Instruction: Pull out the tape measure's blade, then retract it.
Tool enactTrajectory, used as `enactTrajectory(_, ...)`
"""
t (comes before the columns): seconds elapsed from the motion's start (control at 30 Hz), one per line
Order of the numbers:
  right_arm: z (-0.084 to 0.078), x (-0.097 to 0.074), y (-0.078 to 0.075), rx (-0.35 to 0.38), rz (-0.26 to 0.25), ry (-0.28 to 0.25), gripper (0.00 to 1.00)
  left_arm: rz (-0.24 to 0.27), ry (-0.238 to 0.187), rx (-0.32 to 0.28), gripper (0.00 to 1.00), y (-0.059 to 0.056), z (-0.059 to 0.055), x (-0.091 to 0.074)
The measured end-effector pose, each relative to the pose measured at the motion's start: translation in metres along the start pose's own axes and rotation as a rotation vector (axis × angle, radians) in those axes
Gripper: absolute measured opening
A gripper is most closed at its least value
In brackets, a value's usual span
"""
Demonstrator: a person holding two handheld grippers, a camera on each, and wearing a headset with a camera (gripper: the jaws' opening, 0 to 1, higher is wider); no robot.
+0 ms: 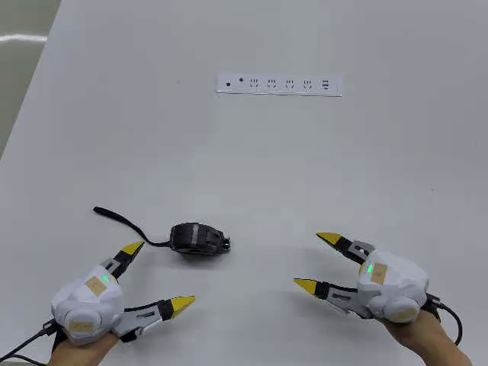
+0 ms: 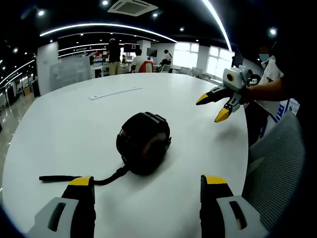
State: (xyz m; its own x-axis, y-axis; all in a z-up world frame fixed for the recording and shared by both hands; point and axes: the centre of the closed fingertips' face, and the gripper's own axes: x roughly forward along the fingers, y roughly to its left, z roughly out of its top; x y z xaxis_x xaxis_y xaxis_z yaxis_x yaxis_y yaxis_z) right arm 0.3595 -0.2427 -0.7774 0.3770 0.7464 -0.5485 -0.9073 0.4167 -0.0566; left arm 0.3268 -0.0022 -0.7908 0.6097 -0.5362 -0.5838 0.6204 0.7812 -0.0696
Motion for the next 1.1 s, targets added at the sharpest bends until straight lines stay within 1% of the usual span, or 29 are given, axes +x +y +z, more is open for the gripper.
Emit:
enactTrajectory(0.13, -0.003, -0.009, 0.002, 0.042, -0.014, -0.016, 0.59, -0.012, 0.007, 0.019, 0.88, 0.004, -0.005, -0.005)
enactTrajectory(0.17, -0.003, -0.012, 0.003, 0.054, -0.018, -0.027, 0.61, -0.015, 0.004, 0.020, 0.89, 0.006, -0.006, -0.007)
enactTrajectory(0.23, -0.003, -0.015, 0.004, 0.074, -0.024, -0.040, 0.64, -0.016, -0.007, 0.017, 0.90, 0.007, -0.005, -0.010)
enactTrajectory(0.33, -0.006, -0.019, 0.007, 0.101, -0.032, -0.059, 0.68, -0.020, -0.014, 0.028, 0.92, 0.007, -0.003, -0.015)
enactTrajectory(0.43, -0.008, -0.022, 0.009, 0.119, -0.043, -0.072, 0.72, -0.031, -0.023, 0.045, 0.94, 0.006, -0.006, -0.017)
enactTrajectory(0.5, -0.009, -0.024, 0.010, 0.124, -0.050, -0.072, 0.75, -0.034, -0.024, 0.046, 0.94, 0.005, -0.005, -0.018)
enactTrajectory(0.57, -0.010, -0.025, 0.011, 0.128, -0.052, -0.076, 0.76, -0.033, -0.033, 0.052, 0.96, 0.004, -0.005, -0.019)
enactTrajectory(0.63, -0.009, -0.025, 0.012, 0.123, -0.049, -0.086, 0.81, -0.034, -0.045, 0.050, 0.97, 0.001, -0.003, -0.020)
enactTrajectory(0.77, -0.010, -0.025, 0.012, 0.113, -0.049, -0.081, 0.87, -0.035, -0.057, 0.046, 1.00, -0.004, -0.002, -0.020)
enactTrajectory(0.8, -0.010, -0.025, 0.013, 0.110, -0.046, -0.084, 0.89, -0.037, -0.068, 0.041, 1.00, -0.004, -0.001, -0.020)
enactTrajectory(0.9, -0.011, -0.026, 0.011, 0.098, -0.057, -0.086, 0.96, -0.040, -0.075, 0.033, 1.00, -0.005, 0.000, -0.021)
enactTrajectory(1.0, -0.011, -0.027, 0.013, 0.111, -0.053, -0.085, 0.98, -0.035, -0.079, 0.038, 1.00, -0.005, 0.002, -0.022)
enactTrajectory(1.1, -0.014, -0.028, 0.013, 0.101, -0.061, -0.081, 1.00, -0.035, -0.088, 0.037, 1.00, -0.004, 0.003, -0.022)
